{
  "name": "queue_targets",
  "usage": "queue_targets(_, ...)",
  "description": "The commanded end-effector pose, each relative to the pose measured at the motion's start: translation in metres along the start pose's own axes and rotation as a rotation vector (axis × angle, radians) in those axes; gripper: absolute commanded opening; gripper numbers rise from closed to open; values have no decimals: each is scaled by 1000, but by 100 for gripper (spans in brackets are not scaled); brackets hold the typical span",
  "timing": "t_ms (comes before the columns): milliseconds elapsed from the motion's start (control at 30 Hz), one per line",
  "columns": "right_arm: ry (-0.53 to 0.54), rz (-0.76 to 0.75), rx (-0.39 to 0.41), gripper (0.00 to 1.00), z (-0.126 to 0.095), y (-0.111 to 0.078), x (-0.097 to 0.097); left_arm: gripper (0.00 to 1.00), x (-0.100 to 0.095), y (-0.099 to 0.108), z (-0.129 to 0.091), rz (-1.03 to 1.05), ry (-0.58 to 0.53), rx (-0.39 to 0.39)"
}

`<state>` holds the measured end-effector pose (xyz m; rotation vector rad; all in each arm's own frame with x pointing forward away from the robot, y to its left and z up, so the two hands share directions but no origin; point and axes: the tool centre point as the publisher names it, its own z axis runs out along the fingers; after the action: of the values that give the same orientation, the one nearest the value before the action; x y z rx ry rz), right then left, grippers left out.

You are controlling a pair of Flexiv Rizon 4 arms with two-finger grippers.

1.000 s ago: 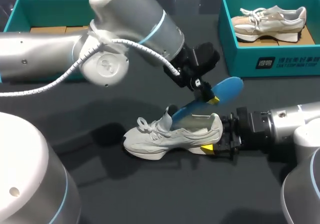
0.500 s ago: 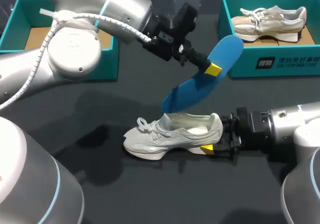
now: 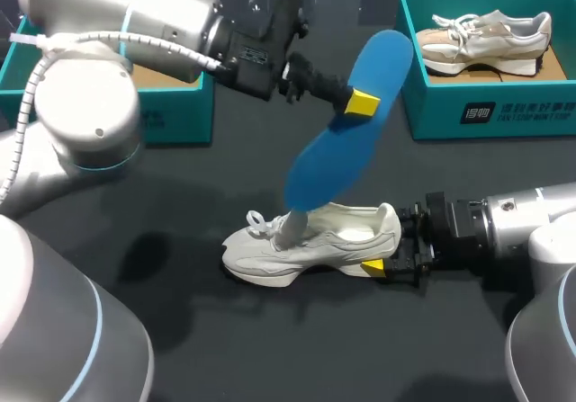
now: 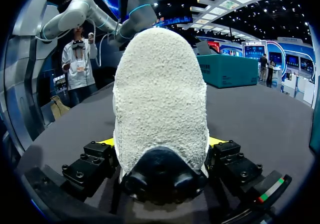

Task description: Take the shoe out of the shoebox, open the shoe tongue, remove and reinsert the insole, then place the shoe into the shoebox

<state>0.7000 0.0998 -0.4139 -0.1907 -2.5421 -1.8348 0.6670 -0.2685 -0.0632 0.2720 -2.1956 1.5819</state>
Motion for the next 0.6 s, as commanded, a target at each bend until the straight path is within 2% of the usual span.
queue_targets(33,0,1,4,0,0,1,1,0,45,2,-36,-27,95,257)
queue_targets(333,0,1,4,0,0,1,1,0,45,2,-36,-27,95,257)
queue_targets(367,0,1,4,0,0,1,1,0,46,7,-35,-42,66,273)
queue_targets(433,0,1,4,0,0,1,1,0,52,12,-37,-52,57,294)
queue_targets(600,0,1,4,0,0,1,1,0,63,17,-37,-67,13,292)
